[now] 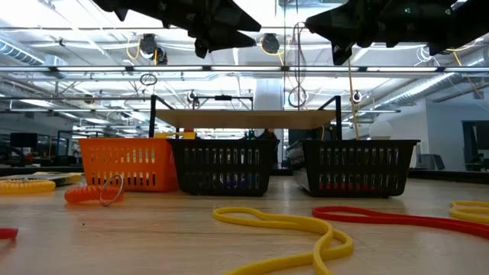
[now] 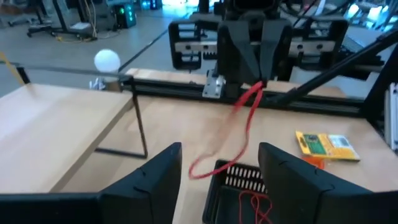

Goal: Pick & Place Office Desk Supplies
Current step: Put the red rubber band into the right black bin

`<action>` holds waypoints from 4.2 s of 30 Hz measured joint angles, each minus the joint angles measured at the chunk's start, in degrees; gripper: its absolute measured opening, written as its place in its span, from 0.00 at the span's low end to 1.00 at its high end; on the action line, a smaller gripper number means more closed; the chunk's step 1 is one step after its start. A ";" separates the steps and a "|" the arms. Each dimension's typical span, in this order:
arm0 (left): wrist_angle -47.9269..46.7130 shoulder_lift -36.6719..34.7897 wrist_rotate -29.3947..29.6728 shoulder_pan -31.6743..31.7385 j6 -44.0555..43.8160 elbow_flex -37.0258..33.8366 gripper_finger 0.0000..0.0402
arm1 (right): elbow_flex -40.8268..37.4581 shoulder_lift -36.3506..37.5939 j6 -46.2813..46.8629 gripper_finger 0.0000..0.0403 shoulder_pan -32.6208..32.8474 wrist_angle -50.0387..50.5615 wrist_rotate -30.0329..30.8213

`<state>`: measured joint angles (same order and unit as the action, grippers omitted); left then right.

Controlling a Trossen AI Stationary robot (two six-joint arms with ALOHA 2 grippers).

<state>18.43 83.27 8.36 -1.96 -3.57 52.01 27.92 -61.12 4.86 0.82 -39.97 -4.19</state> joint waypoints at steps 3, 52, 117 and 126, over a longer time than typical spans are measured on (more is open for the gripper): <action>0.13 0.14 -0.38 0.00 -0.23 0.00 0.53 | 0.00 0.02 0.00 0.00 0.00 -0.25 0.00; -9.76 15.03 -5.76 0.07 4.27 18.53 0.04 | -0.07 0.02 -1.05 0.00 1.99 -2.25 1.27; 8.45 29.25 -14.79 -0.85 -2.59 18.45 0.00 | -6.88 24.70 7.53 0.42 1.92 34.38 17.92; 9.14 30.77 -15.87 -1.82 -1.43 18.47 0.00 | -6.88 24.72 7.33 0.42 1.92 34.25 17.92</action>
<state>27.57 114.04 -7.51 -3.77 -5.00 70.48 21.04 -36.40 12.19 2.74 -5.72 13.74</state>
